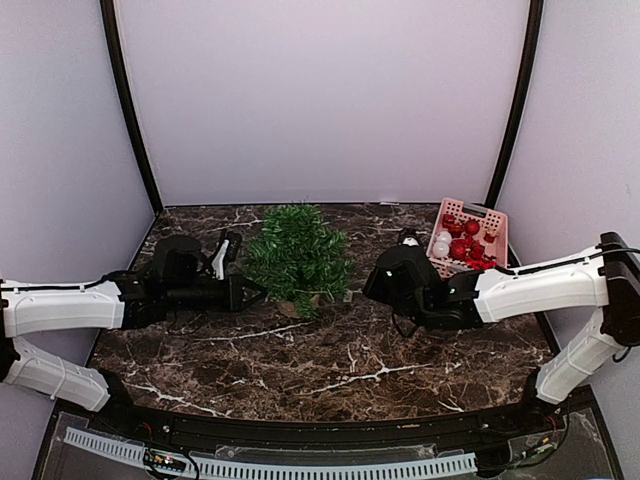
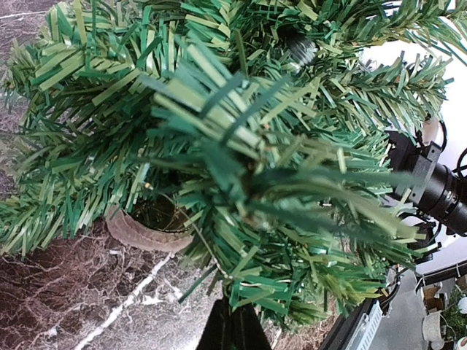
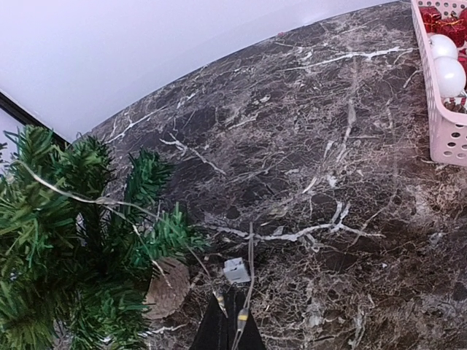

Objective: Decorate the small christmas tree
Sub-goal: Wrap the light string in the gap of the branches, then pick up the side of the string light at the center of the board, then pass from the right arm to the left

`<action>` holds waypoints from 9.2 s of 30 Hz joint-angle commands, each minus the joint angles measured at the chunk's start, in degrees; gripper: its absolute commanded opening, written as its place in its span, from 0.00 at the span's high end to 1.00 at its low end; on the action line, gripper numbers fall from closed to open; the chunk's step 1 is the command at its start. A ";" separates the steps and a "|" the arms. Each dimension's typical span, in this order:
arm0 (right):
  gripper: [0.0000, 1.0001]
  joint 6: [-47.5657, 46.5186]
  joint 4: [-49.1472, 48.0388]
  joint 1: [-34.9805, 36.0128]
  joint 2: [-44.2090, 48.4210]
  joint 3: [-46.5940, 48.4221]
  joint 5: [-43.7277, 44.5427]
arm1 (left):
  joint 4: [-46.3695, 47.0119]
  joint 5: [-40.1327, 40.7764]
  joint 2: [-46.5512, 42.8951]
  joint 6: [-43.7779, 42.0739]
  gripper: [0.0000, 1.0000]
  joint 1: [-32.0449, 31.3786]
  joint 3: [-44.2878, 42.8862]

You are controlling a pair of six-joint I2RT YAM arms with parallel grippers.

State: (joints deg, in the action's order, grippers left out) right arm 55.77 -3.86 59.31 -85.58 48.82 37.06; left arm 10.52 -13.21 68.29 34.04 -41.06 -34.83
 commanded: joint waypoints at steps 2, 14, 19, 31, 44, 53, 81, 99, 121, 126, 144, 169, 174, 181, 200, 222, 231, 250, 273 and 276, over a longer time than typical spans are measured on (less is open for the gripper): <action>1.00 -0.86 -2.26 -1.05 -2.29 -0.13 -0.58 | -1.86 0.58 -0.72 -1.06 1.00 1.07 0.02; 1.00 -3.37 -0.85 -2.18 2.96 0.52 0.20 | -3.26 1.29 -0.68 -3.28 0.99 3.21 -0.86; 1.00 -4.53 -0.63 -2.18 4.54 2.20 -0.67 | -5.30 1.74 -2.14 -4.12 0.85 3.49 -0.92; 1.00 -3.68 -5.74 -2.09 8.65 0.27 -2.51 | -13.36 2.72 -14.39 -3.16 0.45 3.49 0.60; 1.00 -4.52 -6.77 -2.11 5.66 2.43 -2.76 | 0.25 -0.36 -6.71 6.97 0.31 -2.86 2.42; 1.00 -4.61 -6.56 -2.12 6.36 2.33 -2.04 | 4.31 1.53 -1.38 7.88 0.32 -3.29 1.24; 1.00 3.86 -5.72 8.54 -0.40 3.96 0.16 | -3.77 -2.33 -3.07 -5.47 1.00 8.19 0.94; 0.49 3.31 -3.60 9.33 4.40 0.55 1.30 | -12.93 3.04 -13.01 -8.33 0.40 9.94 3.01; 0.15 -7.75 1.56 -9.39 19.02 -15.30 -23.41 | -16.28 -0.27 -25.14 -0.35 0.32 5.21 3.96; 0.20 -6.16 7.87 -9.18 15.62 -16.39 -29.75 | -14.16 3.54 -23.02 3.74 0.32 -0.98 5.94; 0.52 -0.32 -2.36 -7.55 1.12 -13.39 -32.95 | -12.49 5.91 -21.70 4.15 0.32 -3.30 6.76; 1.00 3.64 2.20 -8.12 7.08 -11.21 -18.76 | -19.39 11.22 -25.05 -3.13 0.31 -3.31 1.44; 1.00 -0.78 12.61 -8.93 21.66 -7.55 -9.09 | -20.22 10.04 -22.65 -8.23 0.31 -3.40 -4.51; 1.00 -8.86 19.39 -9.21 36.51 -0.25 -4.16 | -17.25 7.50 -17.66 -11.70 0.31 -6.18 -10.76; 1.00 -25.75 11.43 -9.17 40.21 13.02 -6.02 | -12.36 8.28 -2.39 -18.19 0.30 -17.56 -25.57; 1.00 -34.24 1.00 -9.21 41.37 12.11 -22.30 | -13.30 11.15 18.81 -23.32 0.20 -20.47 -46.61; 1.00 -34.65 -1.40 -9.21 40.25 10.79 -28.39 | -12.91 7.88 23.36 -23.61 0.17 -20.47 -51.73; 1.00 -33.95 -1.59 -9.15 37.57 10.26 -30.99 | -10.70 5.83 27.32 -25.39 0.67 -20.47 -56.84; 0.53 -31.05 -7.33 -9.06 33.32 -1.17 -23.45 | -8.76 9.84 19.12 -25.71 1.00 -20.47 -48.52; 0.38 -29.76 -9.88 -8.97 32.38 -3.94 -21.66 | -8.58 10.54 18.02 -25.58 1.00 -20.47 -47.63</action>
State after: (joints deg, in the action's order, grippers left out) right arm 24.01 -7.70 50.46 -52.51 47.75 12.32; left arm 0.12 -4.08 90.17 8.75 -61.30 -84.01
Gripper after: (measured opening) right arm 0.553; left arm 0.014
